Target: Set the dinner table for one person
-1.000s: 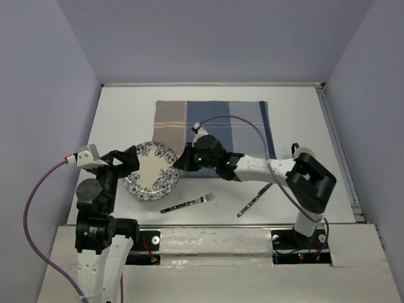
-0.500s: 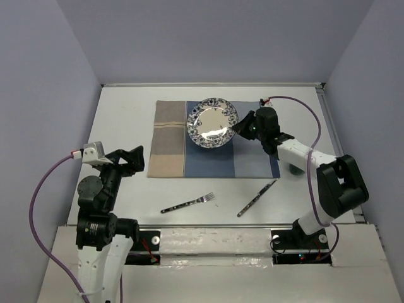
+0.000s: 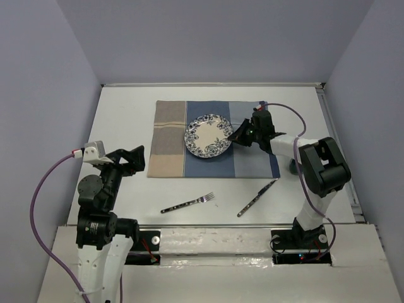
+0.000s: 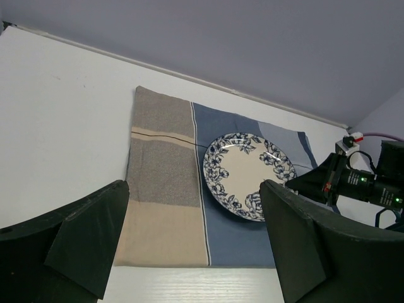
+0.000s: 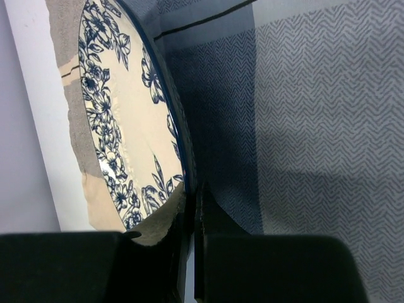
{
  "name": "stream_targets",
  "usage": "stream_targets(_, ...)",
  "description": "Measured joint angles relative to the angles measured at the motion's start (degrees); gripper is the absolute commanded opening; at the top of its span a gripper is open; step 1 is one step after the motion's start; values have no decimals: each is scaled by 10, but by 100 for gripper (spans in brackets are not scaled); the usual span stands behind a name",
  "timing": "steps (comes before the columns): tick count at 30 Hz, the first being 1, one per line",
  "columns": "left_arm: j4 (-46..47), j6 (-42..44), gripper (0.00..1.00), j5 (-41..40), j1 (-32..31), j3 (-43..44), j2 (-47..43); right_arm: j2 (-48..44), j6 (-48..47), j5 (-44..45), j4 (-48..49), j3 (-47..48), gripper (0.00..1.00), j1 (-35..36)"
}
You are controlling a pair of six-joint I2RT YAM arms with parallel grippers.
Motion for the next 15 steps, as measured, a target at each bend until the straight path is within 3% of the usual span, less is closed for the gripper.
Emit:
stream_targets(12, 0, 0, 95, 2, 0, 0, 5, 52, 20, -26, 35, 27, 0, 0)
stream_targets(15, 0, 0, 95, 3, 0, 0, 5, 67, 22, -27, 34, 27, 12, 0)
